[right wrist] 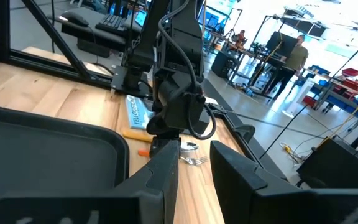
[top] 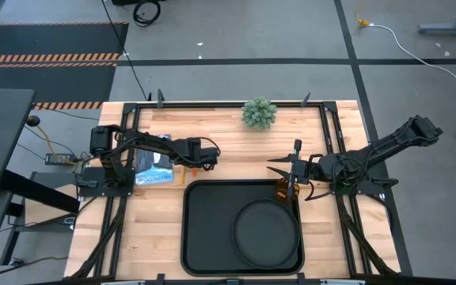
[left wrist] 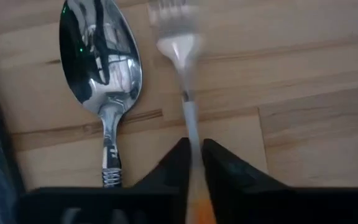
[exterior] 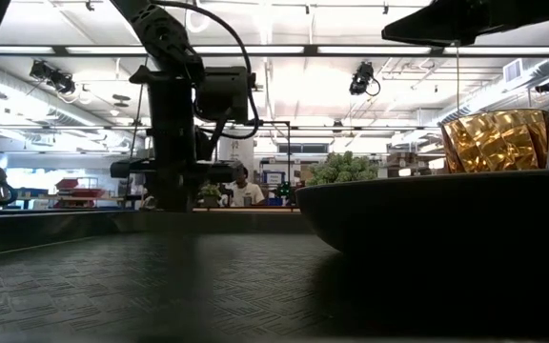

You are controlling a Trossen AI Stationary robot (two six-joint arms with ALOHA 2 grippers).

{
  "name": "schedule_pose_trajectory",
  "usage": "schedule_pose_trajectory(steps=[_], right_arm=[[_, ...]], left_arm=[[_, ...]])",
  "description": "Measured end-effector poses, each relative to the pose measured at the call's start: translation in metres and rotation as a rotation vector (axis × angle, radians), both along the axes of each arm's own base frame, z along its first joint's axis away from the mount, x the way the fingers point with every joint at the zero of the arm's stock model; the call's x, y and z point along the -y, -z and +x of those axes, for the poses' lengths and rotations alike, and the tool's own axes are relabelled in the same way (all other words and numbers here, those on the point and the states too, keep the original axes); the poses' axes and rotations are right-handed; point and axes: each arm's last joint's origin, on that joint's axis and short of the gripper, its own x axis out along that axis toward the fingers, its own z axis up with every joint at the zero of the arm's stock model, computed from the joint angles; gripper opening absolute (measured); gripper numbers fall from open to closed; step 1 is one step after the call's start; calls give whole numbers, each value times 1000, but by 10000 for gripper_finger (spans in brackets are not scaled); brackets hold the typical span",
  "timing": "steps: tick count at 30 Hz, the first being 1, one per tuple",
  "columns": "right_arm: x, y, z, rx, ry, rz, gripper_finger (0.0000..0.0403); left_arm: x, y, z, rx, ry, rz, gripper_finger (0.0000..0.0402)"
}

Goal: Pick and place plate/cup/fork/spoon on tray
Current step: Put the orange fork on the black tray to the left of the black plate

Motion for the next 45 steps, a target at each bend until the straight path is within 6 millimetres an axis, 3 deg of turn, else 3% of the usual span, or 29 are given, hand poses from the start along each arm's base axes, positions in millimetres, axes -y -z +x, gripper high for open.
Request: schedule_pose_trajectory(steps=[4,10,30,37,45], right_arm=[[0,0,0,0,0,0,100],[0,0,0,0,0,-1,100],[0,1,0,-9,0,-2,98],[0,1,0,-11,-1,-6,97],[0,1,0,-12,0,-1,97]], left_arm=[[2,0,0,5,1,-4,14],[0,0,1,1,19,-12,24],[-6,-43,27,85,95,22,16],[21,-66,46,179,161,10,16],[77,-88,59,295,204,31,16]])
